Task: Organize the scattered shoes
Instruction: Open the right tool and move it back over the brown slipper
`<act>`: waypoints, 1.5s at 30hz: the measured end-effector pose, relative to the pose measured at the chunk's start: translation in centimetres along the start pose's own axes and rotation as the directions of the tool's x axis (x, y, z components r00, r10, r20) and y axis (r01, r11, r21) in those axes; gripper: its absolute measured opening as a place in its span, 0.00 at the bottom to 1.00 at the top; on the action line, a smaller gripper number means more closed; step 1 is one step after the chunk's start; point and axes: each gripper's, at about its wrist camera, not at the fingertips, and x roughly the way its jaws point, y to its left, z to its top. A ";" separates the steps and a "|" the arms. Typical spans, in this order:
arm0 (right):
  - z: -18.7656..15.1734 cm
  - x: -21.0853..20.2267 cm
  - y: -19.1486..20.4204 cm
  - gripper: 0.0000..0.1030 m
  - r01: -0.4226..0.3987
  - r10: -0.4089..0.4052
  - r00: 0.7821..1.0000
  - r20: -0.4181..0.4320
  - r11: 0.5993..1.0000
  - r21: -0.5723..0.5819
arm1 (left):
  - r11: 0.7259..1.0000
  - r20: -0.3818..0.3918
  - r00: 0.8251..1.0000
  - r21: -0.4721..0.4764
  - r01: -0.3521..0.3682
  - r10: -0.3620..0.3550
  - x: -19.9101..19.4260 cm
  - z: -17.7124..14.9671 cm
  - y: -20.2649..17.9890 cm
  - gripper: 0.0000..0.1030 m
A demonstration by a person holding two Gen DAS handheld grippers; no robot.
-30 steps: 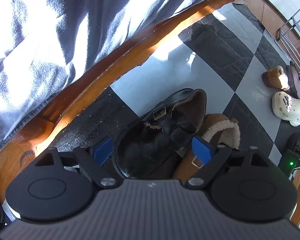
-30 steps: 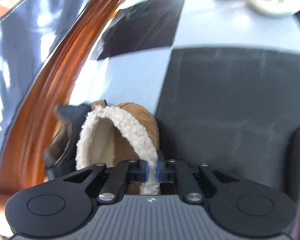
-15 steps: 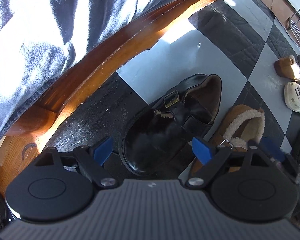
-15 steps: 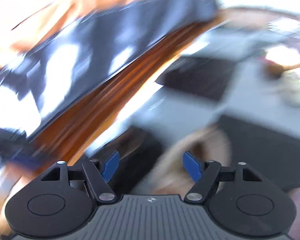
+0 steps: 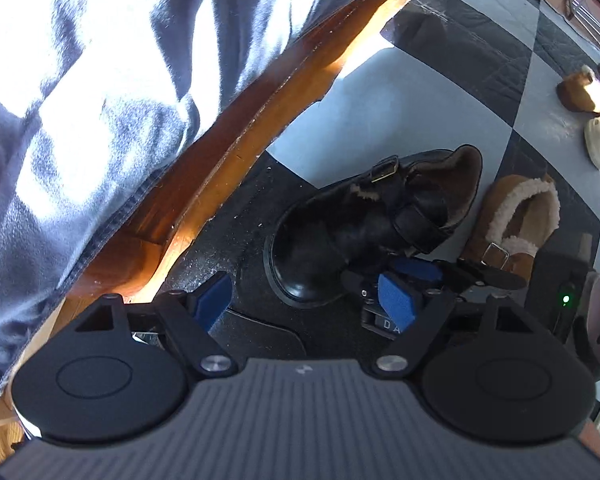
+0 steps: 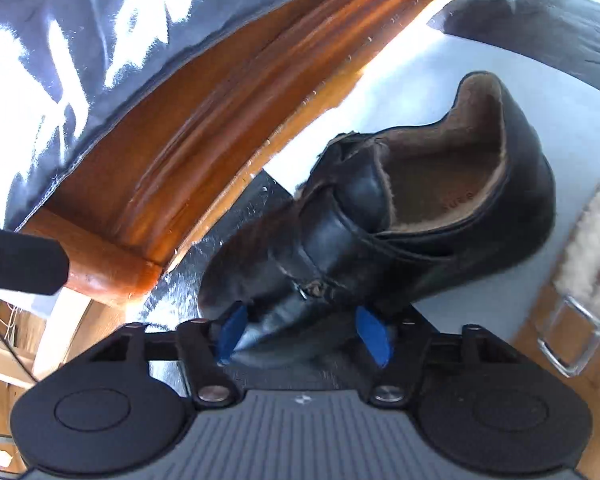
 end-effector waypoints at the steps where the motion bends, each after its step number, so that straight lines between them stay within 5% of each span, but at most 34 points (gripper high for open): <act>1: -0.1 -1.5 -0.1 0.57 -0.005 0.004 0.999 0.032 1.000 0.018 | 1.000 0.004 1.000 0.004 0.018 -0.018 -0.1 0.1 -0.2 0.80; 3: -0.5 -4.4 -0.4 0.69 -0.021 0.016 0.996 0.093 0.998 0.053 | 0.999 0.009 0.999 0.006 0.050 -0.050 -0.2 0.3 -0.4 0.80; 7: -0.2 -4.3 -1.8 0.69 -0.029 0.025 0.998 0.053 0.996 0.084 | 1.000 0.030 0.999 0.004 0.028 -0.029 -0.5 0.6 -0.4 0.80; 12: 2.2 -0.9 -1.7 0.69 0.005 -0.010 0.997 0.076 0.998 0.064 | 0.992 0.023 0.997 0.094 -0.080 0.078 0.6 -0.2 -2.3 0.80; 16: 3.8 1.3 -1.5 0.65 0.037 -0.042 0.995 0.095 0.998 0.052 | 0.994 0.013 0.999 0.096 -0.046 0.045 0.6 -0.1 -2.6 0.80; 19: 2.6 -1.3 -0.9 0.65 0.014 -0.020 0.996 0.084 0.997 0.069 | 0.994 0.006 0.999 0.093 -0.052 0.051 0.9 0.1 -2.6 0.80; 23: -0.1 -6.7 -1.1 0.79 0.007 -0.028 0.983 0.179 0.993 0.120 | 0.996 -0.011 0.998 0.064 -0.062 0.062 2.0 0.5 -2.1 0.81; 27: 1.8 -6.1 -1.2 0.78 0.005 -0.021 0.989 0.149 0.995 0.102 | 0.993 -0.012 0.995 0.060 -0.100 0.101 2.7 0.6 -2.3 0.80; 31: 5.0 -2.1 0.0 0.77 0.125 -0.127 0.991 0.042 0.991 0.036 | 0.967 0.061 0.974 0.121 -0.223 0.217 1.5 0.4 -3.5 0.80; 38: 7.0 -1.5 -1.3 0.70 0.136 -0.134 0.970 0.204 0.991 0.000 | 0.978 0.038 0.980 0.072 -0.197 0.195 1.2 0.6 -1.7 0.81; 42: 4.0 -3.7 -1.3 0.71 0.085 -0.090 0.965 0.246 0.996 0.031 | 0.982 0.034 0.984 0.059 -0.177 0.175 1.4 0.6 -1.4 0.81; 45: 2.5 -3.1 -3.2 0.72 -0.057 0.035 0.989 0.143 0.986 0.158 | 0.989 0.021 0.990 0.033 -0.142 0.141 1.7 0.8 -0.9 0.81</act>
